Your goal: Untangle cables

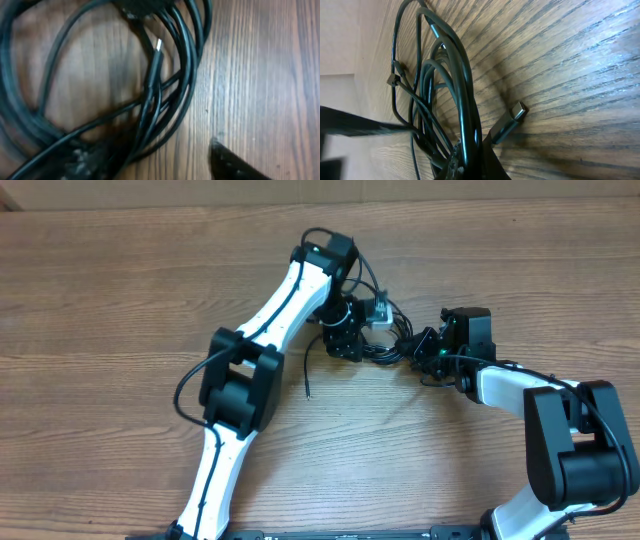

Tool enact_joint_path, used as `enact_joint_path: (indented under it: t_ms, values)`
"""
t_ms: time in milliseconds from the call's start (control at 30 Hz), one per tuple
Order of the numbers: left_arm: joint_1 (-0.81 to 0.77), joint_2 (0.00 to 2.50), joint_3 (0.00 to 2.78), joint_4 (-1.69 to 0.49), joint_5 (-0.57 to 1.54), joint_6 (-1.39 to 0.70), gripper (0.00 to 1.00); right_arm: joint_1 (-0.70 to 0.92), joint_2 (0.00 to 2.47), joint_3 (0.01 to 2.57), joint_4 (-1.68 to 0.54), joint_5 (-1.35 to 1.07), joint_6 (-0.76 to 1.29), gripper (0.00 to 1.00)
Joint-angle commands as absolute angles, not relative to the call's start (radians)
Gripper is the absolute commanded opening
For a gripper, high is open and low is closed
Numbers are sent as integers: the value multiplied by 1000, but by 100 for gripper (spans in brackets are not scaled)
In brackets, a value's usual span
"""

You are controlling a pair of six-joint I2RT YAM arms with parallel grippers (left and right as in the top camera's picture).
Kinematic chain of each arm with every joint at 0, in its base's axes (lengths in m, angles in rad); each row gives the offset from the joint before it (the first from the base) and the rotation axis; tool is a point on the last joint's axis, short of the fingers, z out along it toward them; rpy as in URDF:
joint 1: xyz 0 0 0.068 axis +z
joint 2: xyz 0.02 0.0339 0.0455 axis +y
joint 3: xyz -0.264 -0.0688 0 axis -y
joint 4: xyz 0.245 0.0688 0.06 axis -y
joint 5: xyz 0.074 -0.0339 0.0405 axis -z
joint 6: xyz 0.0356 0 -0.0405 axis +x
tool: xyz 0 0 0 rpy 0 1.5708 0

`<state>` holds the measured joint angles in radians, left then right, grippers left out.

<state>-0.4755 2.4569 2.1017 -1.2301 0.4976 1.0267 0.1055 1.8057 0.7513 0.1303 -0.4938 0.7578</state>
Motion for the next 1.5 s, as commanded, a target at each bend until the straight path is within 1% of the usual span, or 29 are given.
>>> enact_joint_path:
  t_ms: [0,100,300,467,733,767,800,833,867,900,933,1300,1333,1400,1467]
  values:
    - [-472,2482,2107,-1225,608,1059,59,109,1812,761,136,-495,750,4]
    - [-472,2482,2107,-1217,620,1059,62,109,1812,761,136,-494,750,4]
    - [-479,2484,2101,-1203,652,1058,62,109,1812,761,137,-494,750,4]
    - [-491,2484,2088,-1185,604,1058,61,109,1812,761,136,-494,750,4]
    - [-492,2485,1967,-1071,602,1050,63,109,1812,761,138,-495,750,4]
    - [-492,2485,1953,-1059,602,1051,61,109,1812,761,140,-495,750,4]
    - [-492,2485,1945,-1053,602,1051,54,109,1812,761,142,-494,750,4]
    - [-492,2485,1942,-1051,602,1051,40,109,1812,761,144,-494,750,4]
    - [-492,2485,1942,-1053,602,1050,21,109,1812,760,143,-494,750,4]
    - [-492,2484,1943,-1054,601,1050,7,109,1812,760,143,-494,749,4]
    - [-490,2479,1948,-1061,599,1050,4,109,1812,760,143,-494,749,4]
    - [-442,2421,2155,-1229,641,1012,4,109,1812,759,138,-487,749,4]
    - [-438,2421,2170,-1236,642,1004,4,109,1812,759,133,-487,749,7]
    - [-430,2421,2181,-1245,648,996,4,109,1812,759,125,-487,749,17]
    - [-425,2421,2181,-1250,655,994,4,109,1812,759,125,-487,749,24]
